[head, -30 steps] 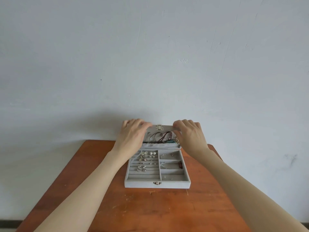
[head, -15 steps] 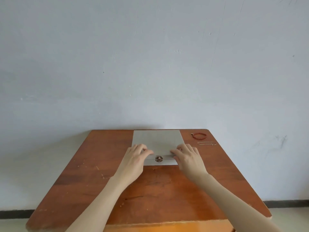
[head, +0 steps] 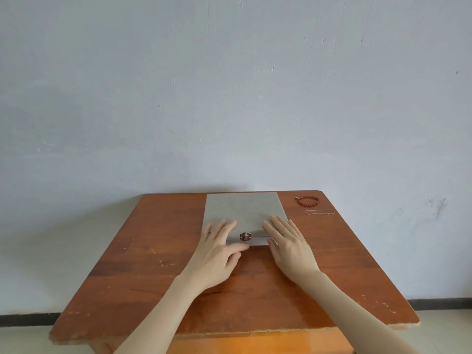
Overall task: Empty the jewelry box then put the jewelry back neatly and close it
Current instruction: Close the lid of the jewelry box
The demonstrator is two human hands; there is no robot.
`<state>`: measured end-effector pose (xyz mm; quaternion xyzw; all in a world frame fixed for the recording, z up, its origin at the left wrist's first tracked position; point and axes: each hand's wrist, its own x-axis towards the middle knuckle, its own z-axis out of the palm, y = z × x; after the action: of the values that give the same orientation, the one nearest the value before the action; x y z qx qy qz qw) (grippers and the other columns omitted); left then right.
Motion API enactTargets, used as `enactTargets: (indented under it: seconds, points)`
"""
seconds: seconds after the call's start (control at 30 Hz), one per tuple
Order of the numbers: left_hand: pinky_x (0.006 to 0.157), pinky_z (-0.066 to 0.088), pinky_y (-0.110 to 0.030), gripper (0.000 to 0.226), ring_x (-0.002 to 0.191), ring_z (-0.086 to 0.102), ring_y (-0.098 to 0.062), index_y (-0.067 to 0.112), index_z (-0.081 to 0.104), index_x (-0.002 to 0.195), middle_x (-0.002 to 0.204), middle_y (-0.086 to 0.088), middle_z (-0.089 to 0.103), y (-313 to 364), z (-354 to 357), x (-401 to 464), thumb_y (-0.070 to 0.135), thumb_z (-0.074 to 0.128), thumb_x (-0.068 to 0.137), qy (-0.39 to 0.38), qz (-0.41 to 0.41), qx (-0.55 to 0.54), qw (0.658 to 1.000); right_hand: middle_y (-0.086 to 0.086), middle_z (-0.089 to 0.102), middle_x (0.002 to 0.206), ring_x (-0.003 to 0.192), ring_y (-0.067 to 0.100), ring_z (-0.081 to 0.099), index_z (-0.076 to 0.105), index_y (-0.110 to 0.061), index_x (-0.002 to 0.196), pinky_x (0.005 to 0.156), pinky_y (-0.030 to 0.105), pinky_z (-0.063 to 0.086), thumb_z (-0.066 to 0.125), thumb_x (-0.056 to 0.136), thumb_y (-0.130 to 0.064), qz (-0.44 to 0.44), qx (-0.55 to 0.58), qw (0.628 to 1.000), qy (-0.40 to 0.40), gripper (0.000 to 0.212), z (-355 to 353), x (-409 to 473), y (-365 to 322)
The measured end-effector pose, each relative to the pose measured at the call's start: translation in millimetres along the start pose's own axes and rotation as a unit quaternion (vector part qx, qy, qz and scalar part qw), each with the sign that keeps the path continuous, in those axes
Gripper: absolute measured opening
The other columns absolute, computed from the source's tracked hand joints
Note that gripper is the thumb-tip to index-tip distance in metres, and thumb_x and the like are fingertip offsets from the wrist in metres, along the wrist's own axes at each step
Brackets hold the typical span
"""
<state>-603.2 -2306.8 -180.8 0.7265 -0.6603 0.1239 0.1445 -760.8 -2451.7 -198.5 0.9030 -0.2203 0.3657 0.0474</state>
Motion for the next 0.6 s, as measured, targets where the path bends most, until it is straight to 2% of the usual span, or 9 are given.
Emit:
enactTargets:
  seconds: [0.1,0.2,0.27,0.37,0.43,0.6]
  points:
    - [0.117,0.003,-0.045,0.046,0.143,0.012,-0.021,0.034,0.056,0.119,0.152,-0.001,0.023,0.8,-0.1,-3.1,0.043,0.021,0.090,0.010,-0.002,-0.014,1.000,0.011,0.064,0.116,0.111,0.029,0.061,0.063,-0.010,0.112,0.101,0.046,0.037,0.074,0.072,-0.006,0.005,0.006,1.000,0.000,0.042,-1.1,1.7,-0.7]
    - [0.116,0.003,-0.036,0.044,0.142,0.020,-0.013,0.027,0.042,0.126,0.147,0.003,0.035,3.1,-0.2,2.6,0.043,0.021,0.091,0.030,-0.041,-0.049,0.998,0.008,0.064,0.115,0.111,0.027,0.061,0.060,-0.012,0.113,0.099,0.047,0.039,0.076,0.072,-0.019,-0.004,-0.019,0.999,-0.028,0.044,-0.5,7.0,-0.1]
    - [0.115,0.010,-0.036,0.052,0.139,0.028,-0.013,0.023,0.038,0.134,0.145,0.004,0.039,5.2,0.9,10.7,0.046,0.017,0.093,0.018,-0.060,-0.018,0.998,0.007,0.064,0.117,0.112,0.025,0.060,0.057,-0.015,0.117,0.096,0.049,0.042,0.062,0.078,-0.035,-0.011,-0.058,0.996,-0.065,0.043,0.6,15.5,-0.2]
    - [0.103,0.036,-0.044,0.059,0.126,0.049,-0.019,0.021,0.048,0.131,0.134,0.003,0.053,6.8,2.3,21.3,0.046,0.006,0.098,-0.025,-0.090,0.050,0.994,0.005,0.065,0.113,0.108,0.024,0.062,0.057,-0.018,0.114,0.093,0.050,0.045,0.036,0.082,-0.045,-0.006,-0.089,0.989,-0.119,0.046,-1.4,29.3,-3.2]
    - [0.095,0.044,-0.045,0.059,0.119,0.055,-0.023,0.022,0.051,0.127,0.129,0.002,0.058,5.5,3.3,27.6,0.042,0.004,0.098,-0.027,-0.109,0.059,0.992,0.006,0.065,0.114,0.109,0.024,0.062,0.058,-0.017,0.114,0.093,0.050,0.045,0.032,0.084,-0.045,-0.012,-0.099,0.986,-0.132,0.049,0.3,33.4,-2.8]
    - [0.091,0.049,-0.041,0.062,0.114,0.058,-0.027,0.020,0.054,0.125,0.126,-0.002,0.060,-8.5,7.5,48.5,0.041,0.003,0.098,-0.036,-0.100,0.067,0.992,0.006,0.064,0.117,0.111,0.024,0.060,0.058,-0.016,0.114,0.094,0.045,0.047,0.033,0.084,-0.045,-0.014,-0.101,0.985,-0.140,0.049,9.7,44.2,5.4]
